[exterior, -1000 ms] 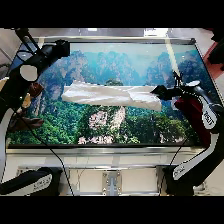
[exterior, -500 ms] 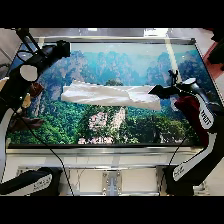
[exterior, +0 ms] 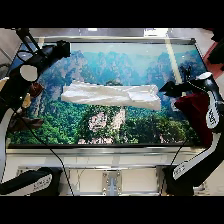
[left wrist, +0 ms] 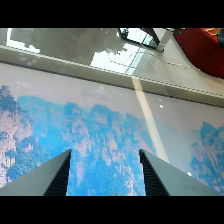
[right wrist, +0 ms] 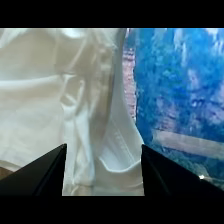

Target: Fold the shirts.

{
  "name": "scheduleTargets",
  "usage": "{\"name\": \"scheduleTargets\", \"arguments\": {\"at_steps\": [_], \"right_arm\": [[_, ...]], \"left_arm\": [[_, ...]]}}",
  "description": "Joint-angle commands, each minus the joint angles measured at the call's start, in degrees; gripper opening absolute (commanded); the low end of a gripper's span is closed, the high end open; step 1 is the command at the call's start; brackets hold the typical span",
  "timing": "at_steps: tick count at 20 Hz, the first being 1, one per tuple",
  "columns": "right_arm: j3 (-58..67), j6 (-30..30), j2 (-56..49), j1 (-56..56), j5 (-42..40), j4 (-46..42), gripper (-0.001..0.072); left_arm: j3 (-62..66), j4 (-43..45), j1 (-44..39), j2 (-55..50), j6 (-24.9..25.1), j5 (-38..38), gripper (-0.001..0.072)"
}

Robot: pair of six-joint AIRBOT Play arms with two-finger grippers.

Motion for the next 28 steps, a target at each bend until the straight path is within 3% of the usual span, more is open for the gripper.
{"name": "scheduleTargets", "arguments": {"at_steps": [1,4,11,12,13,14,15,16,19,28], "right_arm": [[0.4,1.2,-3.2,-0.1,3.2,2.0,0.0541],[0.4,-1.7,-6.1,1.4,3.8,10.3,0.0541],[0.5,-2.0,-7.5,7.5,-2.3,5.6,0.0534],[0.5,-1.9,-7.5,8.3,-2.9,5.6,0.0465],[0.5,-2.0,-7.5,8.9,-3.1,5.9,0.0294],[0.6,-2.3,-7.4,9.1,-3.3,6.7,0.0104],[0.6,-3.0,-7.1,9.1,-3.3,7.9,0.003],[0.6,-3.0,-6.4,9.1,-3.4,8.7,0.003],[0.6,-2.8,-2.8,9.3,-3.3,8.8,0.0029],[0.6,5.0,13.5,11.5,0.8,2.7,0.0028]], "left_arm": [[0.0,0.0,0.0,0.0,0.0,0.0,0.0523],[0.0,0.0,0.0,0.0,0.0,0.1,0.0522],[0.0,0.0,0.0,0.0,0.0,-1.0,0.0521],[0.0,0.0,0.0,-0.2,0.0,-2.3,0.0511],[-0.1,0.0,0.0,-0.6,0.0,-4.6,0.0507],[-0.1,0.0,0.0,-1.5,-0.4,-8.1,0.0402],[-0.1,-0.2,0.0,-2.8,-0.8,-11.8,0.0192],[-0.1,-0.5,-0.1,-4.7,-1.6,-15.5,0.0017],[-0.1,-3.7,-1.9,-11.6,-4.8,-19.0,0.001],[7.2,-12.2,-17.2,-34.9,-2.6,-18.3,0.0009]]}}
